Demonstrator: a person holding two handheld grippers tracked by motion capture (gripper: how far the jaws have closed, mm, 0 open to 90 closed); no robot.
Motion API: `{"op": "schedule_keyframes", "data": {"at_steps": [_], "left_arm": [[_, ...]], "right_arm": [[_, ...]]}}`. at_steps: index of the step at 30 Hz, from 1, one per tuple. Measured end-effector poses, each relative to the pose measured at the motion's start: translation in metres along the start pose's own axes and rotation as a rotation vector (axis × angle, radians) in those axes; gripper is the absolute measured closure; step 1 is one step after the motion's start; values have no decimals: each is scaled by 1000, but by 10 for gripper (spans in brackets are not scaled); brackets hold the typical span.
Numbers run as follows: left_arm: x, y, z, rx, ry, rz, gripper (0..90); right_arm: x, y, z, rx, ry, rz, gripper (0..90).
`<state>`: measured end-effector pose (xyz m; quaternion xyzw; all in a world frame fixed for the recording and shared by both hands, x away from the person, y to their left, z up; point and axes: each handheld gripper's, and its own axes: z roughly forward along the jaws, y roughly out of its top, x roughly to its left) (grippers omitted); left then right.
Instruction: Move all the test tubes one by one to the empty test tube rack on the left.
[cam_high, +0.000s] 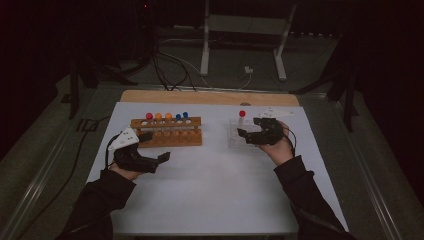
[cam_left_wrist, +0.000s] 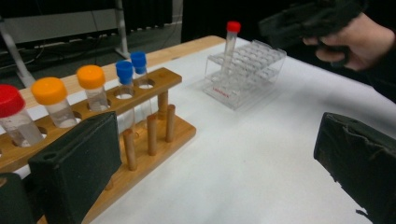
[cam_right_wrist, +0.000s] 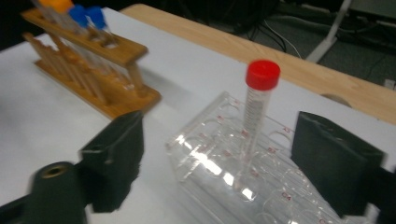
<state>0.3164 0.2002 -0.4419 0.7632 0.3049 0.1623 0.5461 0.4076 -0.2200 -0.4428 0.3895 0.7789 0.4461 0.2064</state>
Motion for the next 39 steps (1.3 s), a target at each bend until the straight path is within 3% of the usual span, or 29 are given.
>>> {"op": "schedule_keyframes", "data": {"at_steps": [6, 12, 22, 28, 39], "left_arm": [[-4, -2, 2, 6, -10, 9, 15], [-5, -4, 4, 19, -14, 18, 15], [-6, -4, 5, 29, -24, 23, 15], [-6, -5, 7, 35, -26, 20, 15], [-5, -6, 7, 36, -34, 11, 15]], "right_arm": [[-8, -1, 17, 47, -37, 48, 419], [-12, 1, 29, 84, -63, 38, 529], [-15, 7, 43, 118, -69, 26, 614], [-15, 9, 49, 140, -85, 24, 728], [-11, 17, 41, 115, -106, -12, 745]]}}
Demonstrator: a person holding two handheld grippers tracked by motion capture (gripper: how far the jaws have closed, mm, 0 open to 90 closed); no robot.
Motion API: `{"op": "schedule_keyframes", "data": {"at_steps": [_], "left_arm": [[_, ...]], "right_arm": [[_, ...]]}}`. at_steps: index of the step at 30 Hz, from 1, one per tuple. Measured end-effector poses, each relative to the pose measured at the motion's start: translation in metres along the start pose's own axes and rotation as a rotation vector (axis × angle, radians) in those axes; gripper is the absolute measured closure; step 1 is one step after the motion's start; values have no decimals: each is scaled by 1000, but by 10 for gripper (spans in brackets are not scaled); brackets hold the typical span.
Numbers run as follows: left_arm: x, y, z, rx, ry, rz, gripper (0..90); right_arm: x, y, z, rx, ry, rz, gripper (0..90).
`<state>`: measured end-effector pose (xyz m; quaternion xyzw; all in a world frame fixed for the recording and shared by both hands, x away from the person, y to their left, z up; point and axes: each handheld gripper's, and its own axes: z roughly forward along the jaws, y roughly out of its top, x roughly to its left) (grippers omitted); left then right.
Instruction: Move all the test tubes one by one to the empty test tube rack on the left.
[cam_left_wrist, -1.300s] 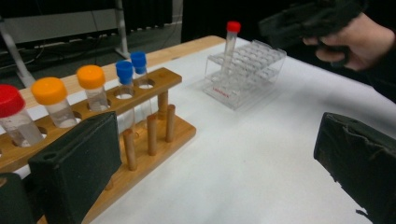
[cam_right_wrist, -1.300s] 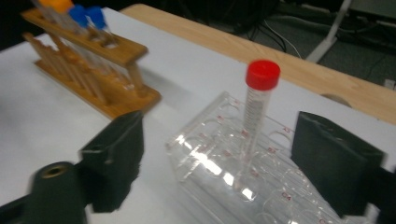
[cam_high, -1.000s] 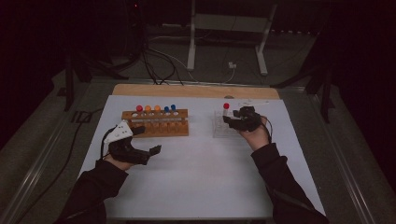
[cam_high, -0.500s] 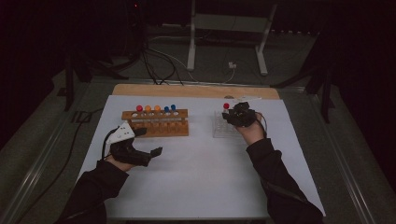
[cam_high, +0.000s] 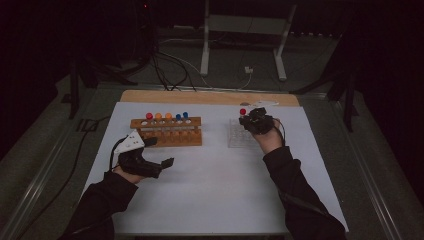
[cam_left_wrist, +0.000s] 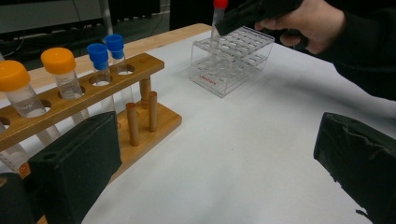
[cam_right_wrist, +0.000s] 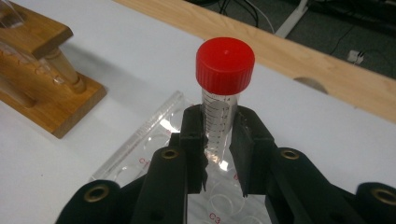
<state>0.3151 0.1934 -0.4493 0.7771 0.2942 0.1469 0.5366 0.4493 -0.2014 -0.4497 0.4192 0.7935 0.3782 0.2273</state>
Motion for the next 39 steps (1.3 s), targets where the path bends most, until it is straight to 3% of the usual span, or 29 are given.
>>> {"op": "schedule_keyframes", "data": {"at_steps": [10, 16, 26, 39], "left_arm": [[-2, 3, -1, 0, -17, 3, 15], [-5, 7, 1, 16, -31, 14, 15], [-11, 12, 6, 27, -60, 26, 16], [-23, 22, 21, 44, -118, 50, 18]], "right_arm": [[3, 18, -30, -61, -10, -43, 745], [9, 24, -49, -88, 9, -66, 745], [36, 11, -70, -97, 109, -115, 745], [79, -21, -71, -50, 241, -179, 745]]}}
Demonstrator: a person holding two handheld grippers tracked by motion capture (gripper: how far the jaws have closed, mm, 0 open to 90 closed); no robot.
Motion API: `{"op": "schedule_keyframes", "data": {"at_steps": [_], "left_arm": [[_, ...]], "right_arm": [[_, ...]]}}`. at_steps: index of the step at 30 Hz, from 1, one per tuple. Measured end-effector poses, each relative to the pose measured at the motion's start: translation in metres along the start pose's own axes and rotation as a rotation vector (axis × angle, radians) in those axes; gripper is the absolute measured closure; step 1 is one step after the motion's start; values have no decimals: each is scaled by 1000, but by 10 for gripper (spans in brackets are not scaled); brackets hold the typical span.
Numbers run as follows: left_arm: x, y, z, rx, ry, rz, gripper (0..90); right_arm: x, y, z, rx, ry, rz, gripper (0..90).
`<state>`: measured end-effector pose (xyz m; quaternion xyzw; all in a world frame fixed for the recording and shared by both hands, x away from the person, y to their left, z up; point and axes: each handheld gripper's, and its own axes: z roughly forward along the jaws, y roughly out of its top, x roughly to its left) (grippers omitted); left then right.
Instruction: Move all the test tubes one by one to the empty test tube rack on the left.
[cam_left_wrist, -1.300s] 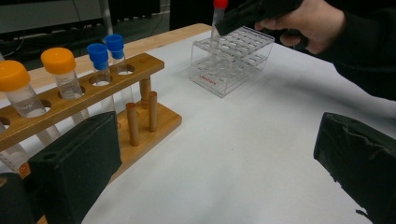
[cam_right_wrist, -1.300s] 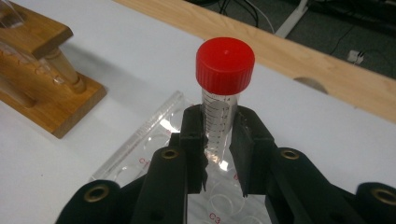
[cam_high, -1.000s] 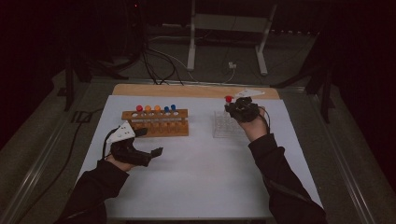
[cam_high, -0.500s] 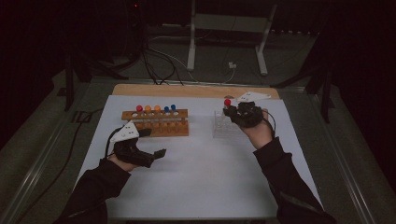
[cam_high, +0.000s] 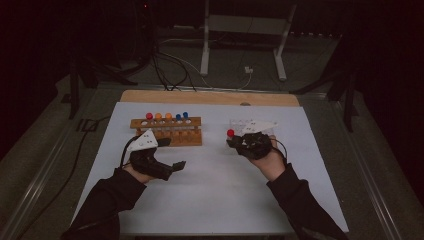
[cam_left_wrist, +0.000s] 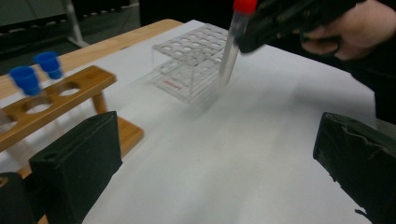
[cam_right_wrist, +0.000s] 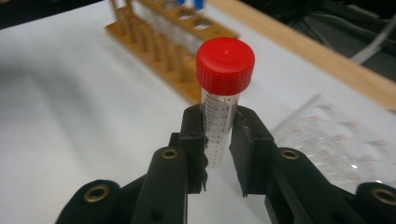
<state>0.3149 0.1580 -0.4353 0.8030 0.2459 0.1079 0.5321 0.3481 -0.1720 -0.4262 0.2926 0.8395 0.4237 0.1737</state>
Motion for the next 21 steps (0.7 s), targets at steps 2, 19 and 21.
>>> {"op": "schedule_keyframes", "data": {"at_steps": [2, 19, 21], "left_arm": [[-3, 2, 4, 2, -5, 13, 18], [-23, 20, 38, 0, -111, 69, 177], [-25, 21, 43, -1, -115, 80, 235]], "right_arm": [[8, -3, 2, 4, 22, -8, 746], [46, -13, 16, 36, 126, -56, 745], [47, -13, 17, 38, 130, -59, 745]]}}
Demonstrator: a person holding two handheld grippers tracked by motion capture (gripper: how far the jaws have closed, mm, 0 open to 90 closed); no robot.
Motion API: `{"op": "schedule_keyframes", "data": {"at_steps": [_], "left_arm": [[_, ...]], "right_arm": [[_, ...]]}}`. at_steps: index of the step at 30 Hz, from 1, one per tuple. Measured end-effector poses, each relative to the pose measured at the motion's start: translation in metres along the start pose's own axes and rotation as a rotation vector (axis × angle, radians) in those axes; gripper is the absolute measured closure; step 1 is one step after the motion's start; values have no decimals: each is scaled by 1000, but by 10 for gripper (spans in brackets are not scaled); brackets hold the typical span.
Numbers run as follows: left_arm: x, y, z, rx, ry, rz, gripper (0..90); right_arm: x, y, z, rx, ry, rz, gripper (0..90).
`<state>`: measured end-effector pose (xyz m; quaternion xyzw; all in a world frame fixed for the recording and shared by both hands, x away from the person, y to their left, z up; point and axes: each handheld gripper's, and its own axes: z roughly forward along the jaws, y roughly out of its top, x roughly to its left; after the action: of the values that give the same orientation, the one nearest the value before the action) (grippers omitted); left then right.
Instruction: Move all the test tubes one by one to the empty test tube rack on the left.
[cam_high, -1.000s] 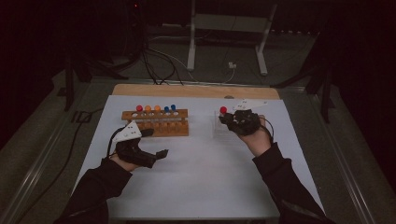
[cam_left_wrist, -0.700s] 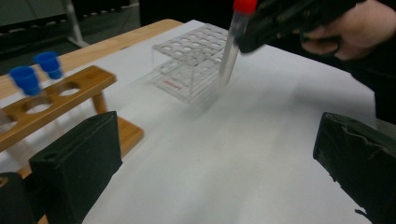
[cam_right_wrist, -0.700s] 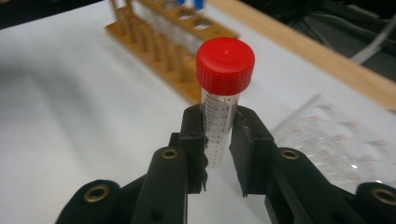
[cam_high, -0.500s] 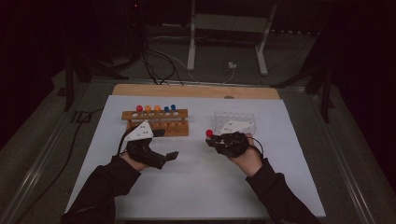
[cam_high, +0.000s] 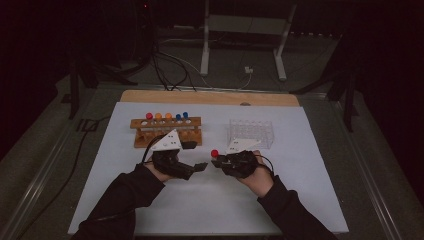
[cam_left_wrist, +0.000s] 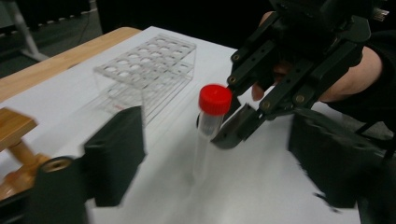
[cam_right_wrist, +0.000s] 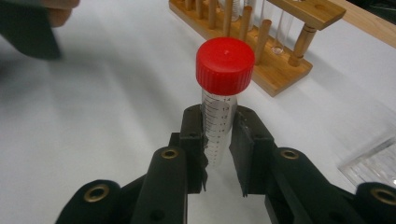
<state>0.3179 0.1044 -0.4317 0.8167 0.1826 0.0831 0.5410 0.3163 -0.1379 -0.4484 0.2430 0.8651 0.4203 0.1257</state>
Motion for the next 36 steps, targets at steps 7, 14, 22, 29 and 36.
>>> {"op": "schedule_keyframes", "data": {"at_steps": [7, 14, 22, 29, 36], "left_arm": [[-3, 3, 13, 9, -2, 31, 441], [-3, 6, 21, 16, 20, 61, 584], [-3, 8, 26, 24, 15, 89, 713], [0, 14, 19, 8, 26, 95, 720], [5, 18, 5, -1, 46, 85, 720]], "right_arm": [[3, 2, 1, -4, 10, -6, 745], [4, 3, 2, -4, 20, -9, 745], [4, 3, 0, -8, 21, -3, 744], [2, 2, -6, -54, 16, 8, 648], [0, 1, -18, -94, -5, 14, 483]]}}
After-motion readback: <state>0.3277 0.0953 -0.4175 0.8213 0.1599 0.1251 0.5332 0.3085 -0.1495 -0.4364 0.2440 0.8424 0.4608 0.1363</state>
